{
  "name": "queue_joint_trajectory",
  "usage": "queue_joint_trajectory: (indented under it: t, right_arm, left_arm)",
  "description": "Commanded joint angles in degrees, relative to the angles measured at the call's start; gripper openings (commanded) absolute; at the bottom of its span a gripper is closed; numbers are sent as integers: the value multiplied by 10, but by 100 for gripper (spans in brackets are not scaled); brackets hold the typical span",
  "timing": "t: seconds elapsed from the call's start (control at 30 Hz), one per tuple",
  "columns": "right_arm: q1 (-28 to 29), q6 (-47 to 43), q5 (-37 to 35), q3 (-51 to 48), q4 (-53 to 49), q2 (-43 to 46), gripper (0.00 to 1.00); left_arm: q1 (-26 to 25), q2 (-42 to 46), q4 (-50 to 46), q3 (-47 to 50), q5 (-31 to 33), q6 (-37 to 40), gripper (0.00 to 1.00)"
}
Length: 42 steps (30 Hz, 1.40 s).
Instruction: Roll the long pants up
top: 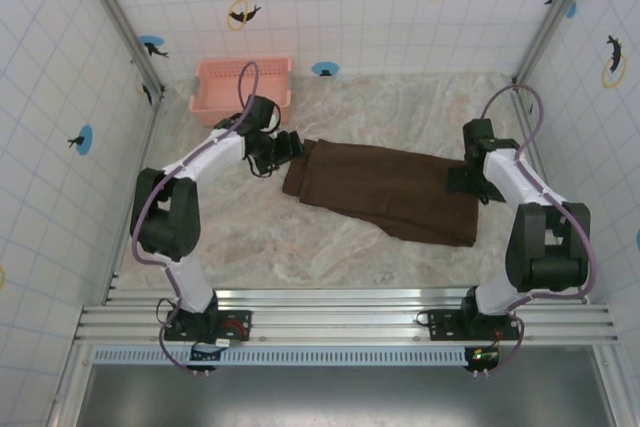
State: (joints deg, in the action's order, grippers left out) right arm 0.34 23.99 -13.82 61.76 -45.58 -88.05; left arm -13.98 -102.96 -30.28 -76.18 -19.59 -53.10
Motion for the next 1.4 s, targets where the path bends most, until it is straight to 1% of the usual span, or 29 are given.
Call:
queue_joint_trajectory:
  t: [0.0, 0.17, 0.3, 0.47, 0.57, 0.67, 0.77, 0.9, 1.0, 1.07, 1.13, 1.17, 1.2, 1.23, 1.27, 1.37]
  right_arm:
    - [-5, -8, -11, 56, -17, 11, 99]
    - [-7, -19, 3, 113, -29, -26, 99]
    - [-7, -24, 13, 133, -34, -42, 99]
    - [-7, -35, 16, 153, -49, -53, 99]
    - [-9, -42, 17, 162, -58, -51, 99]
    - [-10, -44, 32, 173, -71, -47, 99]
    - [-10, -44, 43, 178, -80, -34, 99]
    - [-7, -47, 43, 178, -95, -9, 99]
    - [-7, -47, 41, 168, -104, 15, 99]
    - [-6, -47, 43, 156, -103, 35, 99]
    - [-5, -44, 38, 144, -104, 60, 99]
    - [-5, -42, 35, 136, -104, 73, 99]
    - [-6, -39, 30, 127, -104, 88, 99]
    - [-8, -36, 28, 118, -105, 101, 99]
    - [-9, -35, 29, 109, -105, 115, 99]
    - [-15, -36, 30, 91, -111, 147, 99]
  left_arm:
    - [-11, 28, 38, 47, 3, -95, 89]
    - [-35, 24, 35, 68, 5, -126, 89]
    - [-60, 6, 49, 69, 11, -154, 89]
    - [-87, -33, 81, 74, 14, -203, 85]
    - [-97, -62, 92, 66, 23, -216, 84]
    - [-99, -111, 101, 36, 36, -208, 84]
    - [-98, -171, 98, -25, 57, -184, 83]
    - [-95, -277, 96, -175, 74, -147, 82]
    - [-88, -395, 85, -346, 66, -129, 80]
    - [-82, -474, 79, -494, 50, -115, 79]
    - [-67, -562, 54, -678, 36, -110, 80]
    - [-59, -588, 52, -744, 33, -114, 81]
    - [-46, -600, 67, -782, 30, -120, 83]
    - [-34, -590, 88, -779, 30, -125, 84]
    - [-19, -563, 109, -752, 30, -124, 85]
    - [17, -438, 165, -595, 19, -105, 88]
